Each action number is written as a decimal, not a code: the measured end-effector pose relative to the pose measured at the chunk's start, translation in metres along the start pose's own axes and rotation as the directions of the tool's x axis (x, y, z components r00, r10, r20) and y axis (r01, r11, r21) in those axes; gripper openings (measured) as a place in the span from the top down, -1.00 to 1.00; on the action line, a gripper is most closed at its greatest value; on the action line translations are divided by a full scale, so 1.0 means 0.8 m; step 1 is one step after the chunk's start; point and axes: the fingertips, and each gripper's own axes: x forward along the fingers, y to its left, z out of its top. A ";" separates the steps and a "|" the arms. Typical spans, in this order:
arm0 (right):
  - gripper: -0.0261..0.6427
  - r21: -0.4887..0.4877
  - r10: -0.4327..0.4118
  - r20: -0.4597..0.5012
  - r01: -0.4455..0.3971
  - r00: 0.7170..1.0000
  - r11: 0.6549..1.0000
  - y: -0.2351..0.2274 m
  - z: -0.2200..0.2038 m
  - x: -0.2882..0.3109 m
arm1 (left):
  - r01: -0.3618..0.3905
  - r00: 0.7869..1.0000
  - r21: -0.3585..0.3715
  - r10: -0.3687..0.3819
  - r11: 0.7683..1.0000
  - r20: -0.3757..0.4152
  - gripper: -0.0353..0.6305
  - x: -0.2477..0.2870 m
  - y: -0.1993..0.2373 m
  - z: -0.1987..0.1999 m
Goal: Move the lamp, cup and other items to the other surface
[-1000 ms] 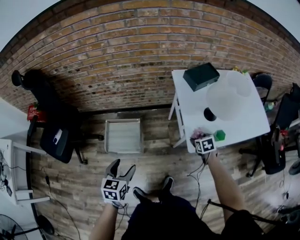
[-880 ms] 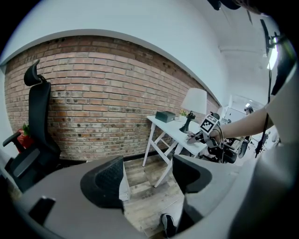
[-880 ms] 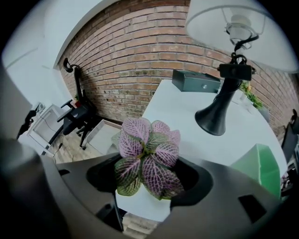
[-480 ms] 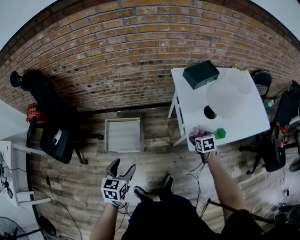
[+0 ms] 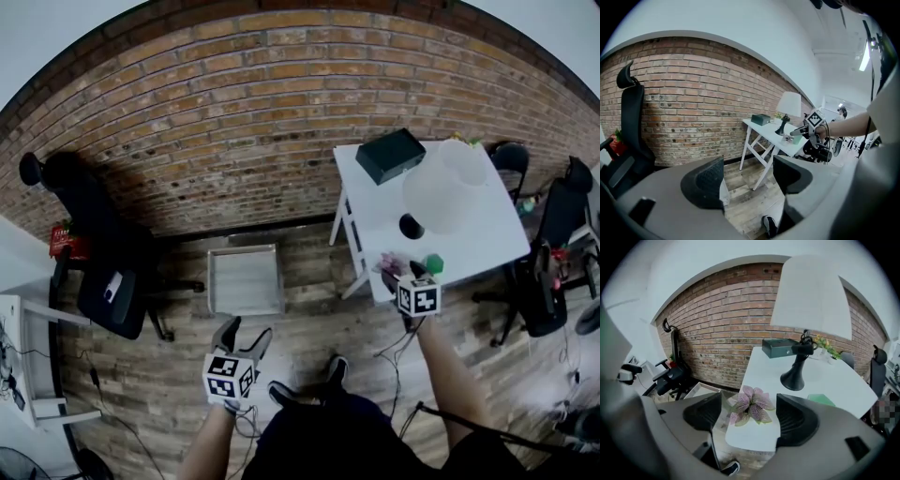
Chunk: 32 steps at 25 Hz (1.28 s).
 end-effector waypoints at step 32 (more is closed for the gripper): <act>0.74 -0.261 0.348 0.578 -0.237 0.738 0.936 0.299 0.278 -0.253 | -0.172 0.838 0.130 0.075 0.977 0.541 0.78 -0.202 0.002 0.304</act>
